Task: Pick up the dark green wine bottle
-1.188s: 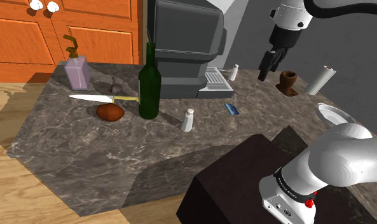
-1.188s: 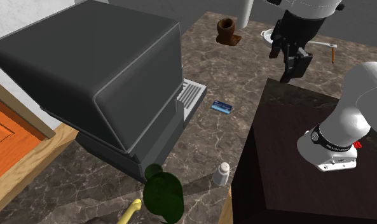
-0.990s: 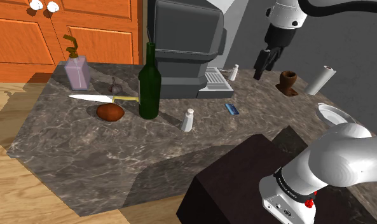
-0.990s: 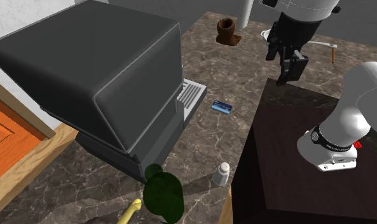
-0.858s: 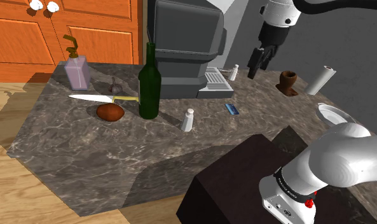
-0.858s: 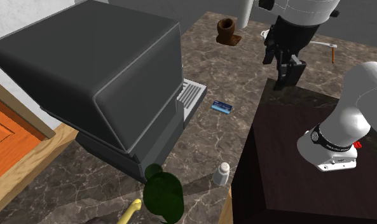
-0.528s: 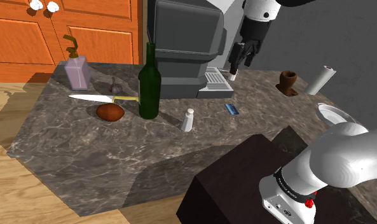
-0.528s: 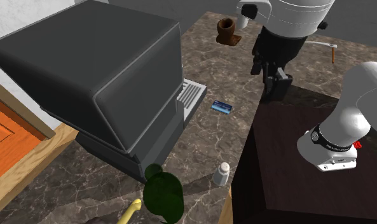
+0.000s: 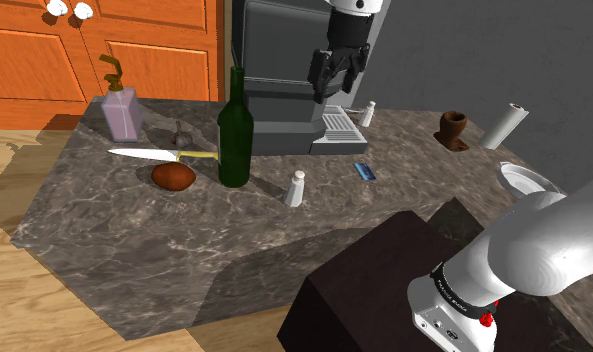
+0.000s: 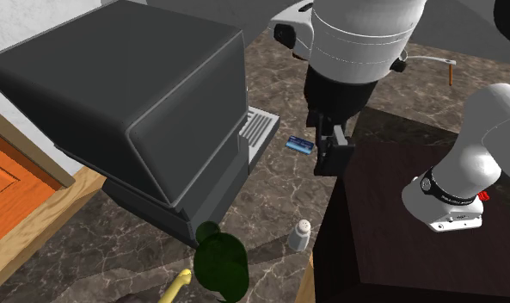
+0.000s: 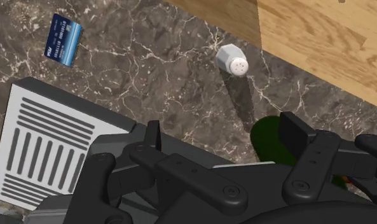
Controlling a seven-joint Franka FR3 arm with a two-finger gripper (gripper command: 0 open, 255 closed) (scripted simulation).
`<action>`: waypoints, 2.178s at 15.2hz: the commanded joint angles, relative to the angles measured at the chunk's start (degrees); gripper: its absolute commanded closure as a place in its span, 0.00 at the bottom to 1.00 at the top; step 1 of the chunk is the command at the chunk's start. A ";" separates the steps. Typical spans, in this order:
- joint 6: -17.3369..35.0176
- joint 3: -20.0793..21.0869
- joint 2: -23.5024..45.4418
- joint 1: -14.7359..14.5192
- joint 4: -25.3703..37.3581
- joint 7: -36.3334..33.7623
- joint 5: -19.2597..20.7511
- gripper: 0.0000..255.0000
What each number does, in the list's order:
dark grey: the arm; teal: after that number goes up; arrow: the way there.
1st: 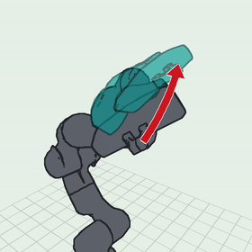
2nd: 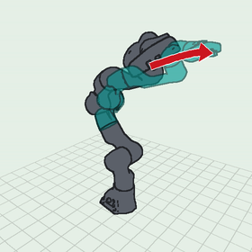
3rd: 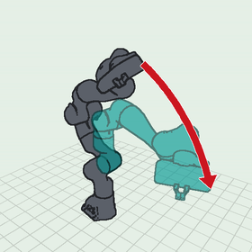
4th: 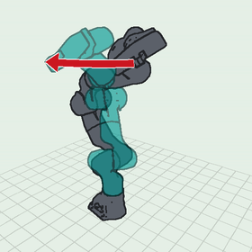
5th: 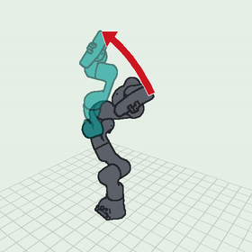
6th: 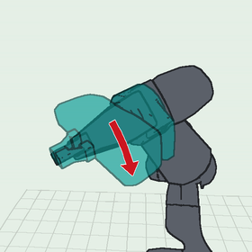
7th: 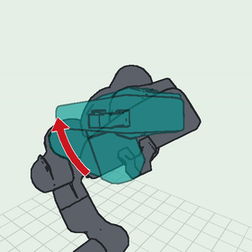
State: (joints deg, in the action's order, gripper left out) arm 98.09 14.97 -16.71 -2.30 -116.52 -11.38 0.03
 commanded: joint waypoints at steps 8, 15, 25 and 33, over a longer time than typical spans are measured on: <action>-1.38 5.73 17.79 -2.47 20.11 -10.97 3.72 0.00; -6.90 7.81 34.30 -7.76 42.21 -18.19 9.80 0.00; -0.42 7.59 33.04 -6.97 34.53 -18.38 9.35 1.00; -0.44 7.60 33.00 -6.96 34.51 -18.37 9.33 1.00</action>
State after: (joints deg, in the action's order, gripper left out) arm 97.67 22.57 16.26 -9.25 -81.98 -29.76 9.36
